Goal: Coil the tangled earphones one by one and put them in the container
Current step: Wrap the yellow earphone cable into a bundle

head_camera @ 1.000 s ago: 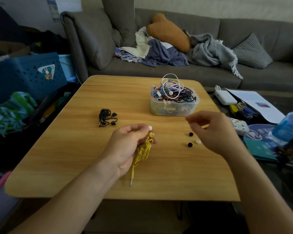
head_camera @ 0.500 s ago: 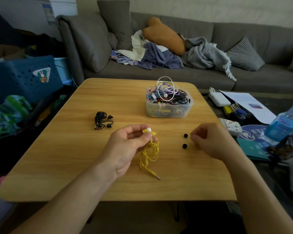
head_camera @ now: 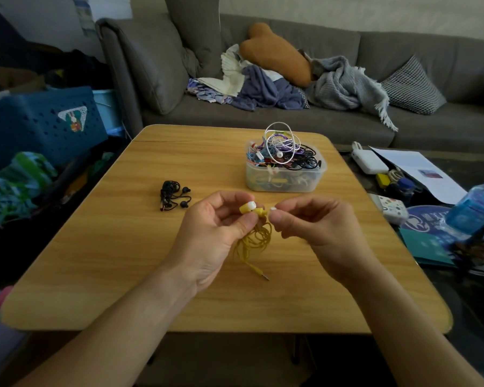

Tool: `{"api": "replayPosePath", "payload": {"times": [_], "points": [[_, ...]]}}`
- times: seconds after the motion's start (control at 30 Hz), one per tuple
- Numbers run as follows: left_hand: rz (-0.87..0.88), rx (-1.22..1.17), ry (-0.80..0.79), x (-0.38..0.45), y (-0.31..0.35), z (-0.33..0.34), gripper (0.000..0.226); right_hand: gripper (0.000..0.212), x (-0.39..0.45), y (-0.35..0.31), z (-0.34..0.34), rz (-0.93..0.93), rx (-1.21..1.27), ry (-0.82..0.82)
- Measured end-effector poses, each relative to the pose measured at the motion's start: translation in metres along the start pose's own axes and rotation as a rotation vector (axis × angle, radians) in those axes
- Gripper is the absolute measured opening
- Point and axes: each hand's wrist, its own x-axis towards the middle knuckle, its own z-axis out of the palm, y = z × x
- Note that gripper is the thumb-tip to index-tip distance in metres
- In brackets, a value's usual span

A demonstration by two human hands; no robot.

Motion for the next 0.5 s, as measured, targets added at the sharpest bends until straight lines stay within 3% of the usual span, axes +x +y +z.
{"api": "replayPosePath", "payload": {"times": [0.3,0.5], "points": [[0.067,0.043,0.024,-0.005,-0.003,0.005,0.031,0.016,-0.002,-0.001,0.010,-0.156,-0.037,0.034],[0.177,0.230,0.017,-0.008,0.001,0.005,0.036,0.015,-0.003,0.000,0.013,-0.232,-0.063,0.044]]}}
